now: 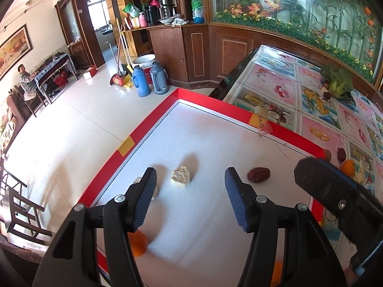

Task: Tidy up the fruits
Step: 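Move both open tools back toward the remaining fruits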

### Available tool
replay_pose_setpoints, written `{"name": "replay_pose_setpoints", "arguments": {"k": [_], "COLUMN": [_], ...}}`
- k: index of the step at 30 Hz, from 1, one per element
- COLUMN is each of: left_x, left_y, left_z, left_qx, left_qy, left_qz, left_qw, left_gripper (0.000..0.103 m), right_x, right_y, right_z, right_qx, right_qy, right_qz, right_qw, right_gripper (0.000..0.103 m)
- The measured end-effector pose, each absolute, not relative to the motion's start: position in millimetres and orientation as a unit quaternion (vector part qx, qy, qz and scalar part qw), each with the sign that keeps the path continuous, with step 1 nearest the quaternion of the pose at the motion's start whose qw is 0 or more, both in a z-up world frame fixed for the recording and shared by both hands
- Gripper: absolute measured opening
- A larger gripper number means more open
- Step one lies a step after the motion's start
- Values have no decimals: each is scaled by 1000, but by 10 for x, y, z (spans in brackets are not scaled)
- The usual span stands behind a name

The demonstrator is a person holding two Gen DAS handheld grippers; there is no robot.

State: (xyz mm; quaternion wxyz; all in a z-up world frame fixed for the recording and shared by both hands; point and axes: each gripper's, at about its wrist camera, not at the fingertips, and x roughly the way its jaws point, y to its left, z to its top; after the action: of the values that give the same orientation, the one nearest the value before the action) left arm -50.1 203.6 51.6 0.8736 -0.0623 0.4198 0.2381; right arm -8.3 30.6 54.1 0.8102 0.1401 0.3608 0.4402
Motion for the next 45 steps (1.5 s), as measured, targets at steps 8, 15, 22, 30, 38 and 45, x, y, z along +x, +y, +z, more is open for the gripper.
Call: {"name": "replay_pose_setpoints", "arguments": {"k": [8, 15, 22, 30, 38, 45], "left_x": [-498, -466, -448, -446, -442, -180], "left_y": [1759, 1506, 1219, 691, 158, -484], "left_z": [587, 652, 636, 678, 585, 450], "left_qx": [-50, -34, -28, 1, 36, 101], "left_qy": [419, 417, 424, 426, 440, 416], "left_qz": [229, 209, 179, 116, 59, -43], "left_qw": [878, 884, 888, 897, 895, 903], "left_gripper": [64, 65, 66, 67, 68, 68], "right_x": [12, 204, 292, 318, 147, 107], "right_y": [9, -463, -1052, -2123, -2917, -2817], "right_z": [641, 648, 618, 481, 264, 163], "right_qx": [155, 180, 192, 179, 107, 63], "right_qy": [336, 327, 320, 322, 349, 365], "right_qz": [427, 385, 339, 251, 229, 251], "right_qw": [825, 844, 863, 895, 902, 894], "right_gripper": [46, 46, 46, 46, 46, 46]}}
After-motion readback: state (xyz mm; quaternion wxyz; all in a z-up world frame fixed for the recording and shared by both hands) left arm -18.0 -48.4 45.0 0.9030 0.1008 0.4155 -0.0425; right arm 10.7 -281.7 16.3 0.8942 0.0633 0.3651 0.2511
